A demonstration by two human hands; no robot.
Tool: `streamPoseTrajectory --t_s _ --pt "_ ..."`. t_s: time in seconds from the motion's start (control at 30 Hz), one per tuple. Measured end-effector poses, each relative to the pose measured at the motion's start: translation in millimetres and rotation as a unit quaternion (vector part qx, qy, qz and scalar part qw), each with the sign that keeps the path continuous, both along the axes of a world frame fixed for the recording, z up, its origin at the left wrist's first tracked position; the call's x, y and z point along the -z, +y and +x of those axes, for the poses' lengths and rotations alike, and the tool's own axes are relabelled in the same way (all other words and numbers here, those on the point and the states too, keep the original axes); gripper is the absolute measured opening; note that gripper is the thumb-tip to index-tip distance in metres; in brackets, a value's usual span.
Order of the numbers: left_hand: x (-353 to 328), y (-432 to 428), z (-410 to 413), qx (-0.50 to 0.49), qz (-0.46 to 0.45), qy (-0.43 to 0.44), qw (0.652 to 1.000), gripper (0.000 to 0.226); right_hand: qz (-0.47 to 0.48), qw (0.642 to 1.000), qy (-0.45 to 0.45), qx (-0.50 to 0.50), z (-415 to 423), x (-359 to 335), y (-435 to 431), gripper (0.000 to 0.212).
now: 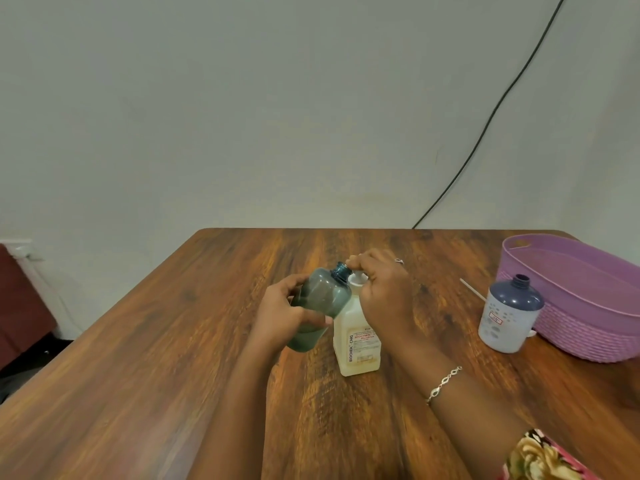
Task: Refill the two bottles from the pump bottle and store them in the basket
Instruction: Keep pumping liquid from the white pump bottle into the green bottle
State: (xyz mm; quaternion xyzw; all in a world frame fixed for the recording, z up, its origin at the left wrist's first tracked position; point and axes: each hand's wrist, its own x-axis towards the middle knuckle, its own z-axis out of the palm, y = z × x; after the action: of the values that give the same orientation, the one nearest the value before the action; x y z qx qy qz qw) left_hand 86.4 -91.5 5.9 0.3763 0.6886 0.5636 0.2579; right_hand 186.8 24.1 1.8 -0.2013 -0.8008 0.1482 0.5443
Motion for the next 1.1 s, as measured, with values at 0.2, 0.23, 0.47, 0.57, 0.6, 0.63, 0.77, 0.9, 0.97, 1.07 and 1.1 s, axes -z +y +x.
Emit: streamPoseTrajectory --t_s 0.2,0.23,0.47,0.57,0.6,0.63,0.77,0.9,0.97,1.07,1.1 --pt "-4.0 1.5 -2.3 0.007 0.012 -0.012 1.000 0.063 -0.015 1.000 -0.015 0.000 0.3 -12.6 8.0 0.025" --pt "-2.2 1.0 -2.6 0.009 0.010 -0.011 1.000 0.063 0.003 1.000 -0.009 0.002 -0.2 -8.0 6.7 0.025" --pt "2.5 -3.2 0.0 0.007 0.002 -0.007 1.000 0.063 0.009 1.000 0.020 -0.010 -4.3 1.1 4.2 0.036" --pt "-3.7 -4.8 -0.7 0.010 0.010 -0.007 1.000 0.064 -0.023 0.999 0.014 -0.024 -2.6 -12.1 8.1 0.034" --pt "-5.8 -4.5 -1.4 0.011 0.011 -0.003 1.000 0.064 -0.031 0.999 0.007 -0.023 -2.8 -16.1 9.8 0.028" --pt "-7.3 -4.1 -1.5 0.012 0.010 -0.001 1.000 0.064 -0.030 0.999 0.004 -0.019 -2.9 -17.2 9.8 0.024" --pt "-4.3 -2.5 0.0 0.012 0.008 -0.007 1.000 0.061 0.017 0.999 0.028 0.003 -3.3 -1.8 3.1 0.032" --pt "0.8 -4.3 3.2 0.005 0.010 -0.016 1.000 0.055 0.003 0.999 0.033 -0.010 -0.7 1.4 4.4 0.033" --pt "-0.3 -4.5 2.8 0.004 0.013 -0.020 1.000 0.055 -0.012 0.999 0.027 -0.014 -0.2 -5.2 6.0 0.023" --pt "-4.5 -5.0 0.6 0.009 0.014 -0.017 1.000 0.058 -0.057 0.998 0.008 -0.017 -1.3 -17.8 9.7 0.026" --pt "-5.1 -5.2 0.1 0.011 0.013 -0.016 1.000 0.058 -0.058 0.998 0.008 -0.015 -1.3 -18.5 9.1 0.027"
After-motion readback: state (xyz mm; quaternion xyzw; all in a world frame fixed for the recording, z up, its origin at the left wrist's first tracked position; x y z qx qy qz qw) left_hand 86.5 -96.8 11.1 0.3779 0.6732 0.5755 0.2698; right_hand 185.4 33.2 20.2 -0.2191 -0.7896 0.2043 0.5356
